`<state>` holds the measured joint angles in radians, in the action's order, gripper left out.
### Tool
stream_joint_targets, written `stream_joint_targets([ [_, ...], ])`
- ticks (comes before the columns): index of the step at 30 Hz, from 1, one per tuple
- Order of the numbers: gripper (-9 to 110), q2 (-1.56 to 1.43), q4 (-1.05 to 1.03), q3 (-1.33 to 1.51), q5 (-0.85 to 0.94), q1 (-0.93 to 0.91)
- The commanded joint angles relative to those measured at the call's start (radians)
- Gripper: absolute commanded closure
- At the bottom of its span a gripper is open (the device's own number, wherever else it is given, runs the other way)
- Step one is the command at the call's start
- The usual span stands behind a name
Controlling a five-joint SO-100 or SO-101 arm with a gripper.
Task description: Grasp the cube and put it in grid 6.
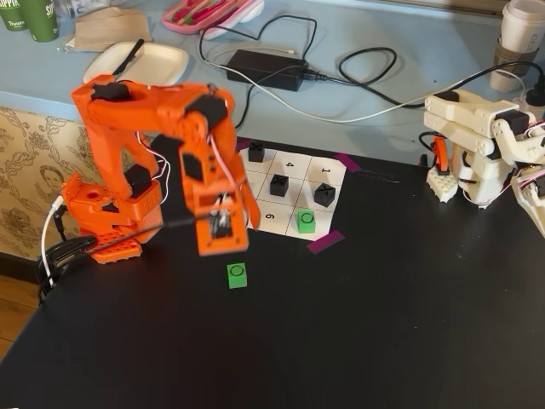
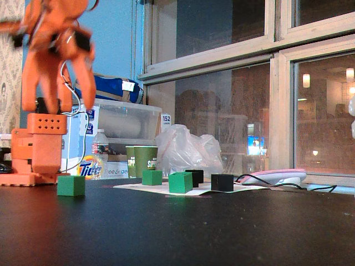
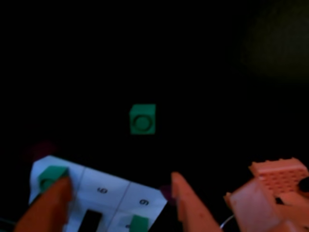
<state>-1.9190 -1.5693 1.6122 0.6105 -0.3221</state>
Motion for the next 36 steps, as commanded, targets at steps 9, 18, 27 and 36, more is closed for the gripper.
stream_joint_targets([
  [9, 66, 0.02, 0.087, 0.126, 0.014, -0.031],
  [18, 66, 0.054, 0.164, 0.198, -0.011, -0.011],
  [27, 66, 0.146, 0.291, 0.23, -0.043, -0.006],
  [36, 69, 0.147, 0.344, 0.278, -0.044, 0.028],
])
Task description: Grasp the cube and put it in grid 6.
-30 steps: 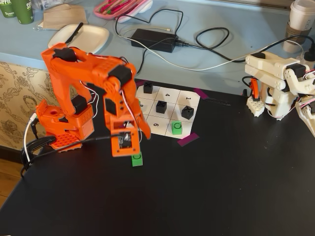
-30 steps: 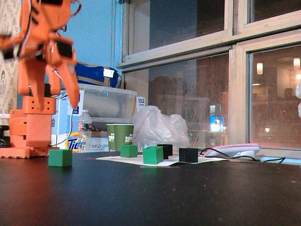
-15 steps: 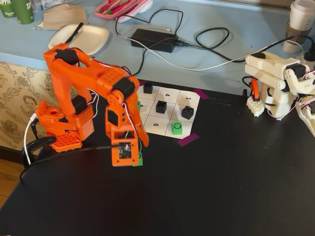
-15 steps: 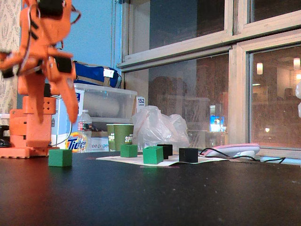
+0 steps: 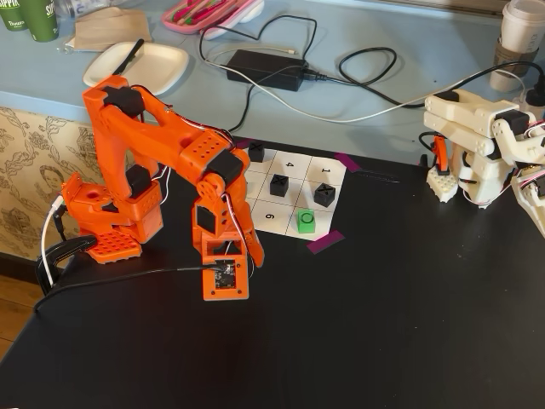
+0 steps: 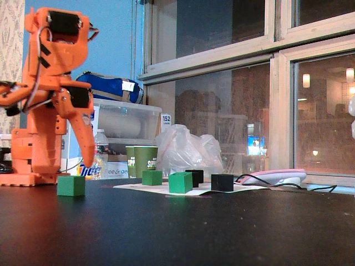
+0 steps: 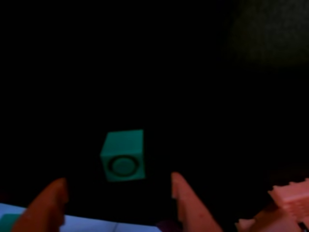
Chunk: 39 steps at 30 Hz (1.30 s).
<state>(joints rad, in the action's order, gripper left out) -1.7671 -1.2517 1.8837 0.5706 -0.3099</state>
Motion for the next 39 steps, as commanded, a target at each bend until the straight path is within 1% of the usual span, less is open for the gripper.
stream_joint_targets([
  [1, 69, 0.0, 0.043, 0.017, -0.009, 0.02],
  [10, 69, 0.061, 0.152, 0.067, -0.023, 0.031],
  [11, 72, 0.057, 0.16, 0.074, -0.023, 0.031],
  [12, 78, 0.051, 0.17, 0.081, -0.031, 0.031],
  [13, 94, 0.041, 0.186, 0.089, -0.048, 0.029],
  [14, 101, 0.037, 0.193, 0.094, -0.06, 0.026],
  [20, 101, -0.034, 0.242, 0.14, -0.074, 0.032],
  [24, 101, -0.13, 0.189, 0.117, -0.123, 0.071],
  [27, 101, -0.259, 0.118, 0.08, -0.17, 0.129],
  [30, 101, -0.41, 0.023, 0.023, -0.218, 0.235],
  [34, 101, -0.568, -0.091, -0.066, -0.288, 0.431],
  [36, 101, -0.574, -0.137, -0.115, -0.314, 0.525],
  [39, 101, -0.532, -0.13, -0.12, -0.341, 0.603],
])
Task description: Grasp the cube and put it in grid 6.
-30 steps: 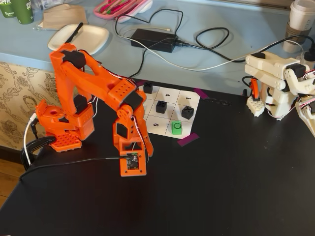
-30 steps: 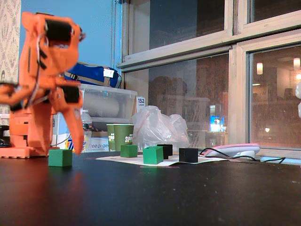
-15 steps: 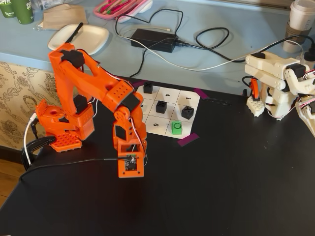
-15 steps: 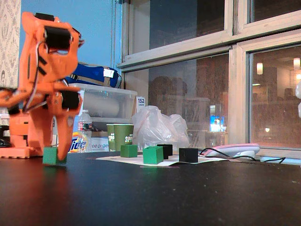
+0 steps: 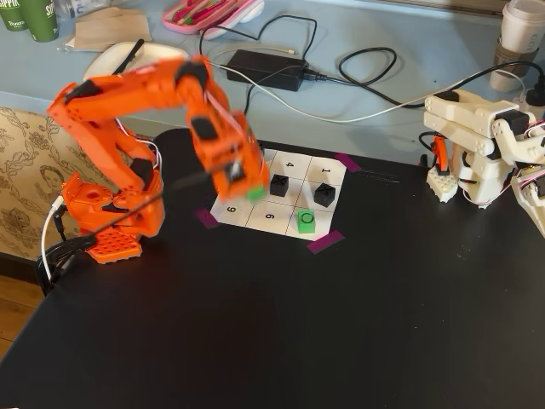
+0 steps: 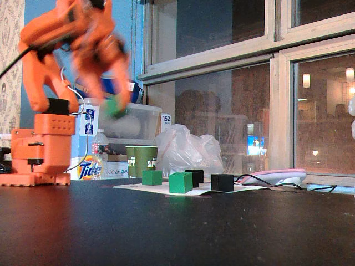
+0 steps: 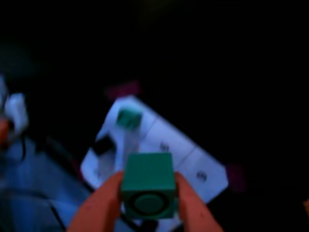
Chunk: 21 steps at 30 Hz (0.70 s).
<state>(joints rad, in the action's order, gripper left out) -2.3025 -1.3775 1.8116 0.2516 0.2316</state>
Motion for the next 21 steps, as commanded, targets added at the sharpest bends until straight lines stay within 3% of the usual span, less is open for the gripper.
stream_joint_targets([
  [1, 101, 0.031, 0.005, -0.044, -0.028, 0.074],
  [10, 101, 0.367, 0.258, 0.054, -0.071, 0.129],
  [21, 101, 0.492, 0.439, 0.175, -0.114, 0.221],
])
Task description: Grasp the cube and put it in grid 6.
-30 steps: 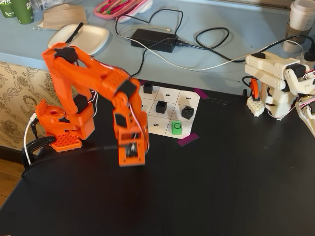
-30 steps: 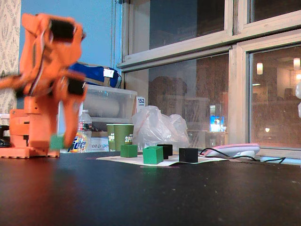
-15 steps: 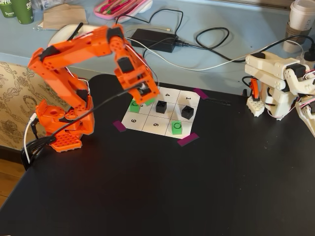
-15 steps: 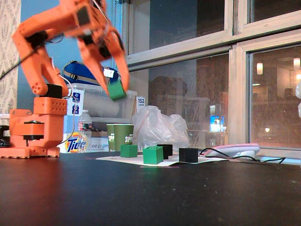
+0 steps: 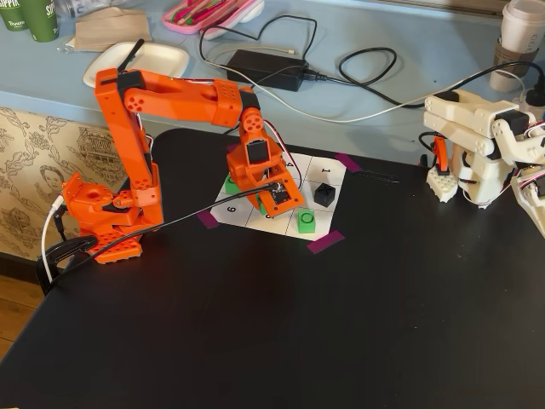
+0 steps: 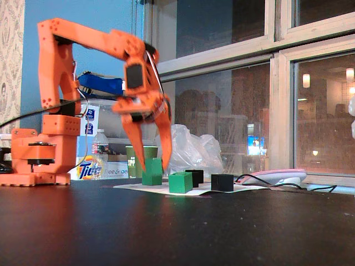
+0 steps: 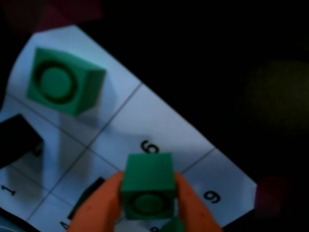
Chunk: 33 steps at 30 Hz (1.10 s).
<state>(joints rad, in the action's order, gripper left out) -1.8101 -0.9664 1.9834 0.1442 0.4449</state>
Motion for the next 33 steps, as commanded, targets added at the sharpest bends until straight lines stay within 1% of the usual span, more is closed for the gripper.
stream_joint_targets([
  [1, 101, 0.0, 0.032, 0.008, -0.006, 0.005],
  [7, 101, -0.008, 0.052, 0.034, 0.005, -0.02],
  [10, 85, -0.011, 0.057, 0.043, 0.012, -0.026],
  [13, 79, -0.015, 0.069, 0.055, 0.012, -0.037],
  [16, 77, -0.028, 0.072, 0.055, 0.012, -0.048],
  [23, 76, -0.095, 0.0, 0.008, 0.008, -0.054],
  [29, 75, -0.193, -0.186, -0.143, -0.028, -0.04],
  [33, 77, -0.328, -0.255, -0.133, -0.035, -0.043],
])
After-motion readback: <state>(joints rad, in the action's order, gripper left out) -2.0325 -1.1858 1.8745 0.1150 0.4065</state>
